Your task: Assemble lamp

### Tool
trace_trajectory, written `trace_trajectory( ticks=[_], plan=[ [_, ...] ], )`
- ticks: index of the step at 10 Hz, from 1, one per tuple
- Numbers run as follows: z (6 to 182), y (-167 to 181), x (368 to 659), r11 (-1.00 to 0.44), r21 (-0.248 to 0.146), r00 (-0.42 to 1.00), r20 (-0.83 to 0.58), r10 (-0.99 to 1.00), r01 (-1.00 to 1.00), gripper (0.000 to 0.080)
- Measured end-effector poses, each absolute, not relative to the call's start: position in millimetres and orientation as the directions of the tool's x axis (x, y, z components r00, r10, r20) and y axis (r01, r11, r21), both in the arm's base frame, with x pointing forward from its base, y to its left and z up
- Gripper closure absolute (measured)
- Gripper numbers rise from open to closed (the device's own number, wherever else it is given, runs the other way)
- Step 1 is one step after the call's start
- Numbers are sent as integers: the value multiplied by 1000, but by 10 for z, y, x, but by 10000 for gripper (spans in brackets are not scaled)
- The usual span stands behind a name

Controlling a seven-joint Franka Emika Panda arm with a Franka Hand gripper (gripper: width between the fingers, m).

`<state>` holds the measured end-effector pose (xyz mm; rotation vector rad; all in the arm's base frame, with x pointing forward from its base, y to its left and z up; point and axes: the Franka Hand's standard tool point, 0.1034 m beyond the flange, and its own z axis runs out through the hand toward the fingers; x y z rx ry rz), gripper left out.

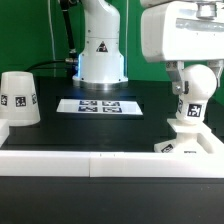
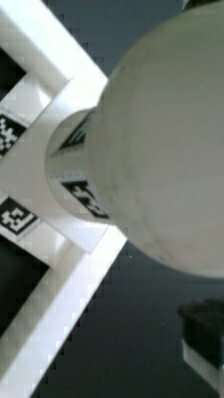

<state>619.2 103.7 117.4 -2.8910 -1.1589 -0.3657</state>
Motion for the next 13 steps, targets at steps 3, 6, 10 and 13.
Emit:
trace_trajectory(
  ticks=[3,6,10,13],
  plan=[
    [1171,1008,6193,-599,120,572,195,796,792,101],
    [1169,1001,6194,-550,135,525,185,831,824,101],
    [1169,992,6195,-574,129,548,189,815,809,225],
    [1206,1028,6201,-810,68,781,230,581,583,225]
  ],
)
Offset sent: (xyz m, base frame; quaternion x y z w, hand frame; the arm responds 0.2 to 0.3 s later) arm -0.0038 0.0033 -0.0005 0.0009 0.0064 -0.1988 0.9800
